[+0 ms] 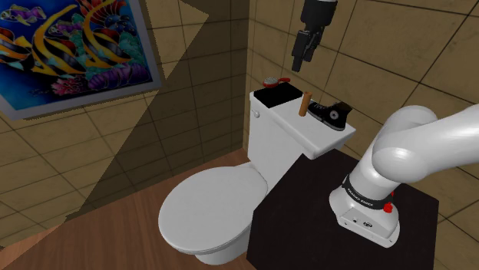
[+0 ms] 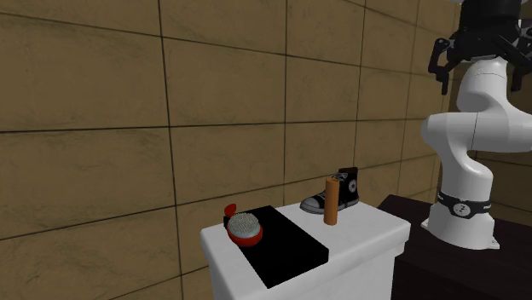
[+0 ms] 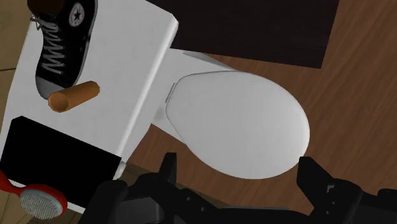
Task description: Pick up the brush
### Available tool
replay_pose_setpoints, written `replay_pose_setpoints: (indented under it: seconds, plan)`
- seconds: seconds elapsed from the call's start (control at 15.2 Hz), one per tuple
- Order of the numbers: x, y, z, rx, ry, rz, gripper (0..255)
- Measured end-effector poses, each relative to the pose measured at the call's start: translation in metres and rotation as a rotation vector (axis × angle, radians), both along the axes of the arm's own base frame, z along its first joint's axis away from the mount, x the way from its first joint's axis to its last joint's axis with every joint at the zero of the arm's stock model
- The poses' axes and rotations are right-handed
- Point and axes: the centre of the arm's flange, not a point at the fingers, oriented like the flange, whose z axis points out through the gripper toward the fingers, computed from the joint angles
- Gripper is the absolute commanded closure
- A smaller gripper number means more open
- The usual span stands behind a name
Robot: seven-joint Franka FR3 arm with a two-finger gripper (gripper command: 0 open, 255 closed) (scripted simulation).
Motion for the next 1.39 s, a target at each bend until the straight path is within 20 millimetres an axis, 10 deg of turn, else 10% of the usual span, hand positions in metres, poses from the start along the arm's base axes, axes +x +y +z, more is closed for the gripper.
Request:
replay_pose_setpoints:
  seconds: [1.39]
  plan:
    - [0.077,-0.208,-0.120,0.045,-0.095,0.393,0]
